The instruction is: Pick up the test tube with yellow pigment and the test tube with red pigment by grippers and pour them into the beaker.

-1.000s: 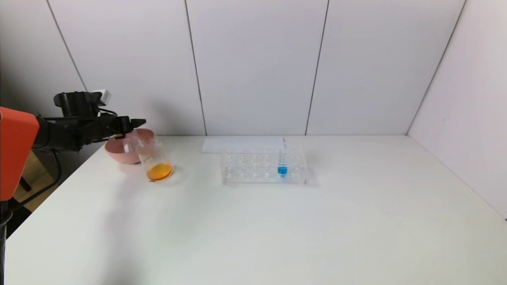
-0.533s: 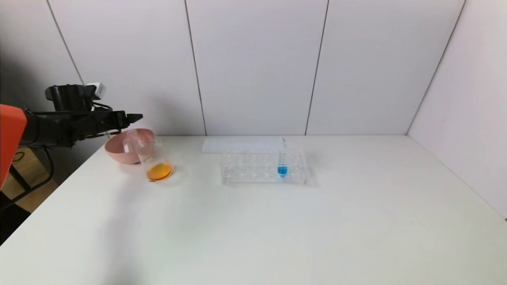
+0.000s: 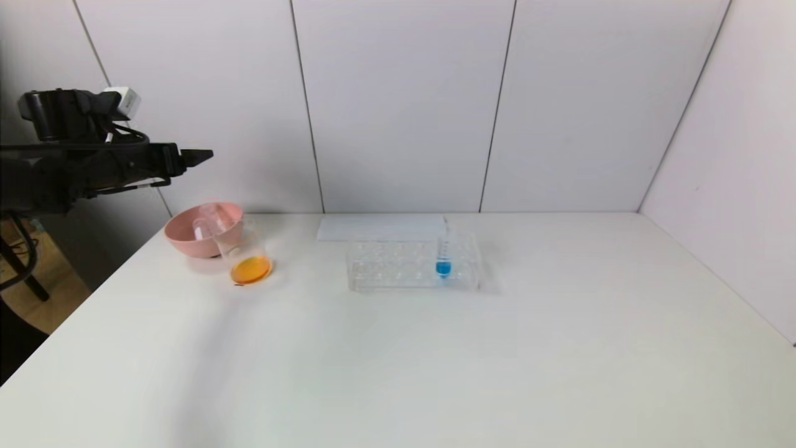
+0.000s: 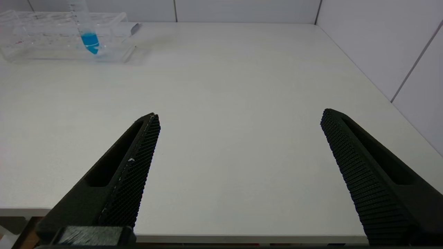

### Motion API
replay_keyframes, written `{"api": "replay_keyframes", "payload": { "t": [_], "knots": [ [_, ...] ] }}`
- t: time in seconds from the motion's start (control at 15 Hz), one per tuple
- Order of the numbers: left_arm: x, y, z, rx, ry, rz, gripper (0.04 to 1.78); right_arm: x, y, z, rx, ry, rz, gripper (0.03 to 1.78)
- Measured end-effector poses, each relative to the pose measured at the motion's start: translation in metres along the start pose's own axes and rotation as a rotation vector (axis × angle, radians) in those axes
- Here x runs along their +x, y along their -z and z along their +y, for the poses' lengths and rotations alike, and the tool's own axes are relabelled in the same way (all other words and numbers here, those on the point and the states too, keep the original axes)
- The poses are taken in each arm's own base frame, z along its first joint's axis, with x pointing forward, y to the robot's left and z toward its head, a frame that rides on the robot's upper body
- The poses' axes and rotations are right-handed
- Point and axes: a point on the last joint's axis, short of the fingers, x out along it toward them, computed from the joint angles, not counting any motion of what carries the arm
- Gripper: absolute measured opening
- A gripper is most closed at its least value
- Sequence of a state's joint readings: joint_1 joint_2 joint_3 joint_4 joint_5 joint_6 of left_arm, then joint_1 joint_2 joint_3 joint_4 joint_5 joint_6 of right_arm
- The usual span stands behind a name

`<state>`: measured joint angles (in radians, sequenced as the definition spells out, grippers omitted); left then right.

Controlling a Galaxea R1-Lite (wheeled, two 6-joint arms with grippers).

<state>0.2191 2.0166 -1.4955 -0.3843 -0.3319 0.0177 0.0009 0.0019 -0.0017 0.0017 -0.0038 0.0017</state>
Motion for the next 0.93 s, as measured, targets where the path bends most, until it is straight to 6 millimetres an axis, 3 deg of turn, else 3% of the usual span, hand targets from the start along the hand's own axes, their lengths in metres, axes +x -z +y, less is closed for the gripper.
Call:
{"api": "replay_keyframes", "payload": {
  "t": [0.2,0.53,0.93],
  "knots": [
    [-0.042,-0.023,-0.019,0.018,0.022,-0.038,1.77,0.000,0.000,0.000,0.000,0.000,0.000,1.70],
    [-0.133,-0.053,-0.053,0.048,0.128,-0.127,1.77,0.000,0.000,0.000,0.000,0.000,0.000,1.70],
    [-0.252,-0.062,-0.096,0.064,0.180,-0.211,1.77,0.000,0.000,0.000,0.000,0.000,0.000,1.70]
  ]
}}
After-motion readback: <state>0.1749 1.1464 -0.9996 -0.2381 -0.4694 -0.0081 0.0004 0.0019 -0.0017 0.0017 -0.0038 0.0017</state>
